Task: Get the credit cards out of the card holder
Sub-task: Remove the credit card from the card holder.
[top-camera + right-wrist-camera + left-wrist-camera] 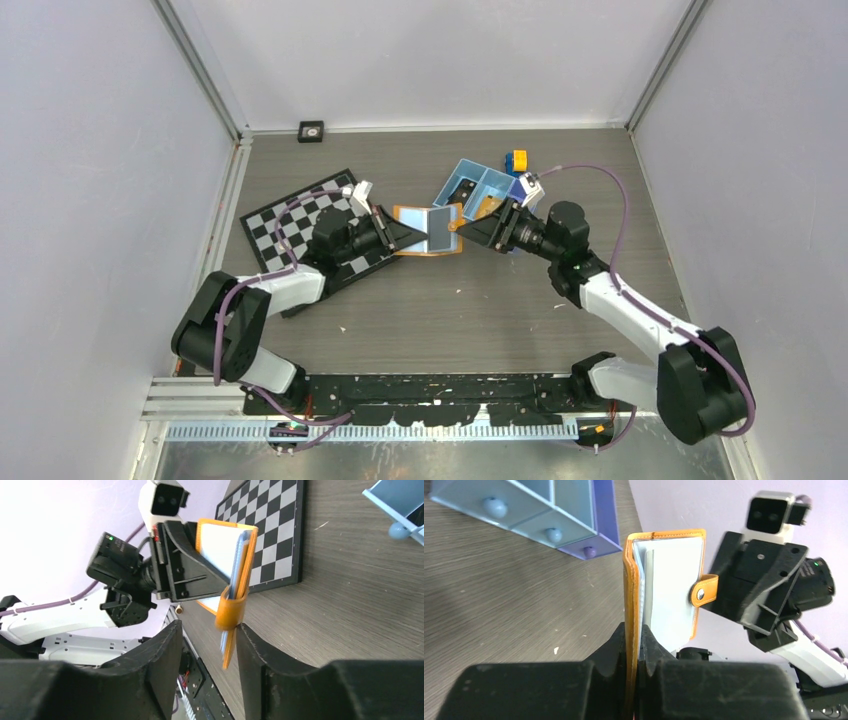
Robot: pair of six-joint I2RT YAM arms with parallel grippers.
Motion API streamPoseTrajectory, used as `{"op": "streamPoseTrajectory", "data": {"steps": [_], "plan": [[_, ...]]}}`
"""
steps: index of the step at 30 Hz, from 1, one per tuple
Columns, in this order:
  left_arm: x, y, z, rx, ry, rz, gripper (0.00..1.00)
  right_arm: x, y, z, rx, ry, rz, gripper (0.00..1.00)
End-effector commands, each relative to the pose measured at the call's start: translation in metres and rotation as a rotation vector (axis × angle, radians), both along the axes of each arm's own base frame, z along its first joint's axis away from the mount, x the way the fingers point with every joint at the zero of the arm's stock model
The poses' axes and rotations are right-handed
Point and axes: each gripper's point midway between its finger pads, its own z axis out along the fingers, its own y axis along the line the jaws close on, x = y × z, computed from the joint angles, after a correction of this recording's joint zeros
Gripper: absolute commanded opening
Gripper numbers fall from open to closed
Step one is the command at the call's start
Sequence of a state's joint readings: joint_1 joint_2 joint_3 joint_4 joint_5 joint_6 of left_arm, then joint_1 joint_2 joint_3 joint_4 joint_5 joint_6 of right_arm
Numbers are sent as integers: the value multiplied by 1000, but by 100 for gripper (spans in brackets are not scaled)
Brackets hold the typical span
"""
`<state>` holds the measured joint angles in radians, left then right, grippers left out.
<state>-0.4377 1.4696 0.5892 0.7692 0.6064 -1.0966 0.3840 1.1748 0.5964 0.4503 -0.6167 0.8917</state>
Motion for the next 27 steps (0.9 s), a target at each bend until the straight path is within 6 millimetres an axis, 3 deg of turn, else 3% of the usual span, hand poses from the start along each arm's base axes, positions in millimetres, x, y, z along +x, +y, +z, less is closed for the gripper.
{"op": "streamPoseTrajectory", "data": {"steps": [1,3,5,10,15,22,27], "plan": [[8,10,26,-65,-85,49,0,6,-9,23,-30,-98,-65,44],[8,10,28,-65,-90,47,0,7,-8,20,-40,-87,-61,39],[7,10,31,-66,-96,46,0,7,-3,17,-38,-66,-25,42],[4,12,39,-69,-124,45,0,16,1,2,-58,-2,-23,57],[1,18,46,-57,-162,73,0,25,-20,-10,-151,9,-159,80],[-5,21,61,-82,-208,80,0,20,-5,-7,-83,12,-68,82],[-6,18,62,-100,-207,57,0,13,2,4,-27,-14,-17,70]]}}
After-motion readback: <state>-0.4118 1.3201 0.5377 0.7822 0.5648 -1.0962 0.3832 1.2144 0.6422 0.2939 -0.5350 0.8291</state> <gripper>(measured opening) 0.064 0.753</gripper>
